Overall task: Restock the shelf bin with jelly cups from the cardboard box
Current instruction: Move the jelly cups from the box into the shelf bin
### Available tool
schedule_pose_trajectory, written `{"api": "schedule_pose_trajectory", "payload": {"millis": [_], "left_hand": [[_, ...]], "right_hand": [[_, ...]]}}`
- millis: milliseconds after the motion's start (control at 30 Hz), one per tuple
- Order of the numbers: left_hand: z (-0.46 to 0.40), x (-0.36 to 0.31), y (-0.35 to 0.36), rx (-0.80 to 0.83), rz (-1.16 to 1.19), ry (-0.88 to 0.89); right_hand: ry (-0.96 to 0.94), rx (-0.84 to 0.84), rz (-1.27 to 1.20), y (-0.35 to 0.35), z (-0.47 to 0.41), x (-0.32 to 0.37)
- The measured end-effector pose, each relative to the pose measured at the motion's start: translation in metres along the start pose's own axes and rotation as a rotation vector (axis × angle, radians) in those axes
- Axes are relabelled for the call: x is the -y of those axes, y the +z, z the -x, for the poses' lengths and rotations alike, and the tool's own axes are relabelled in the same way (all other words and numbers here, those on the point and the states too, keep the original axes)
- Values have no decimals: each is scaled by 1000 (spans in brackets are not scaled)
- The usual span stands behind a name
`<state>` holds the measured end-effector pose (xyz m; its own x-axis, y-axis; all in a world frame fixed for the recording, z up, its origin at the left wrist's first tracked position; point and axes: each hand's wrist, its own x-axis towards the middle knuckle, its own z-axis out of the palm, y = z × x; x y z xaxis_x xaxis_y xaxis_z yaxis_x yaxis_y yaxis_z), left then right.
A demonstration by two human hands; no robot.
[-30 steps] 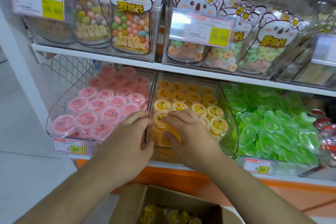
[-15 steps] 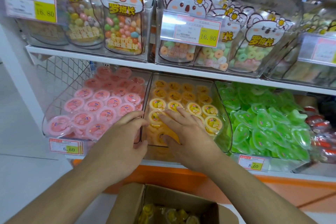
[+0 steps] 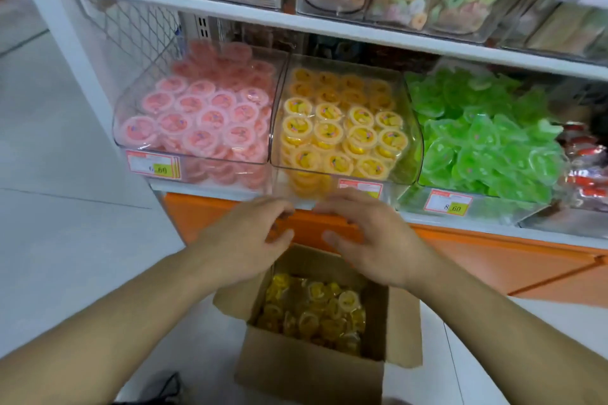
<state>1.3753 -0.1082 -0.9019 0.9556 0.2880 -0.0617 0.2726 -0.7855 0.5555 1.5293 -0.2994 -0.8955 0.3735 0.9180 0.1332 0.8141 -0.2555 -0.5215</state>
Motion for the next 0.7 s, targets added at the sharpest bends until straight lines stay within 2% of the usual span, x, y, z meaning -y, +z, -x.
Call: {"api": "schedule_pose_trajectory", "payload": {"millis": [133, 233, 333, 400, 500, 633, 700], "left_hand": [[8, 42, 52, 146, -34, -131], [11, 81, 84, 169, 14, -267], [12, 111, 115, 266, 156, -345], [11, 122, 131, 294, 252, -352], [5, 130, 145, 278, 388, -386], [-2, 135, 157, 269, 573, -423], [-3, 136, 161, 250, 600, -434]], "right_hand": [[255, 347, 111, 56, 21, -29], [490, 461, -37, 86, 35, -57], [722, 478, -282, 118, 50, -91], [828, 465, -353, 143, 59, -112], [884, 457, -361, 182, 73, -145], [1035, 328, -473, 215, 78, -151], [1021, 329, -414, 227, 79, -154]]}}
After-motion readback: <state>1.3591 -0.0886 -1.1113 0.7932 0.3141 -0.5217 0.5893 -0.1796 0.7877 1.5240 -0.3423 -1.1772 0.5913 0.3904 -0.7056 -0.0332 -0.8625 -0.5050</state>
